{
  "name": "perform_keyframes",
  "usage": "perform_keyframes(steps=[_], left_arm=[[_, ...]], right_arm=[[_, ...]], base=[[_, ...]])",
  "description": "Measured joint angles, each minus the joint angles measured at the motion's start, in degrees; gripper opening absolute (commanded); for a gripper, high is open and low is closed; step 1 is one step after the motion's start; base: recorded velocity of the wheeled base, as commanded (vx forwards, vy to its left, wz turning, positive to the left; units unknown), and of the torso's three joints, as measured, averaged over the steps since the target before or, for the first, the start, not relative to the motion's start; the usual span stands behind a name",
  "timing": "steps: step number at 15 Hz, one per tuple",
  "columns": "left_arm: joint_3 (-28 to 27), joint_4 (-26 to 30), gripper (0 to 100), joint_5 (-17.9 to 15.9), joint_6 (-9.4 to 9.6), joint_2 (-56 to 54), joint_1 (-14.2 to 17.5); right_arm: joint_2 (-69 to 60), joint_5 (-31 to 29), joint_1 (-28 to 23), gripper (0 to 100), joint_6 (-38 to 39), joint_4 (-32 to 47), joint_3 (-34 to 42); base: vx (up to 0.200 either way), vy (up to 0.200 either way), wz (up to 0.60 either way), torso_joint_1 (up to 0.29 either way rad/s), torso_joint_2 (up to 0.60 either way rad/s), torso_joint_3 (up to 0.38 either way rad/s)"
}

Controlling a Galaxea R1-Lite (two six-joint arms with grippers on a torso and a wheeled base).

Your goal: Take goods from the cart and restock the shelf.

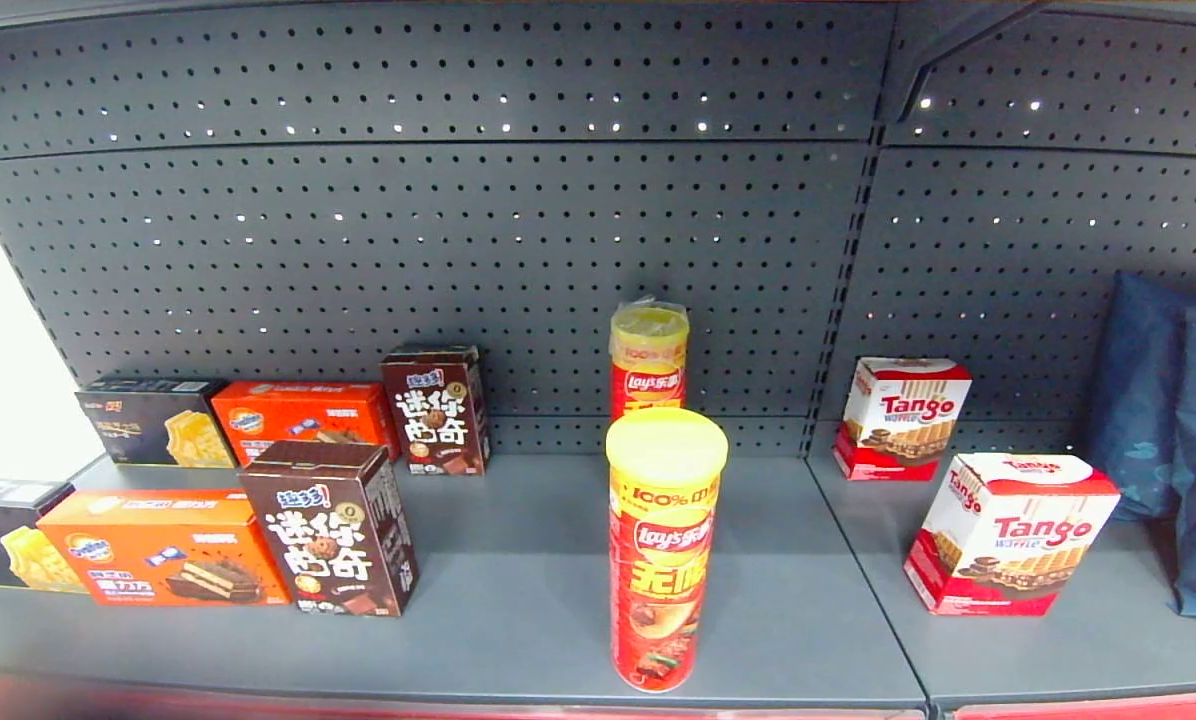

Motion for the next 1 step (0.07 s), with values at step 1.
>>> perform_keyframes(steps=[1], left_arm=[[0.0,0.0,100,0.0,0.00,0.0,0.0]], right_arm=[[0.0,0.0,0.0,100,0.0,0.0,0.0]], base=[[0.000,0.000,0.00,0.000,0.00,0.000]])
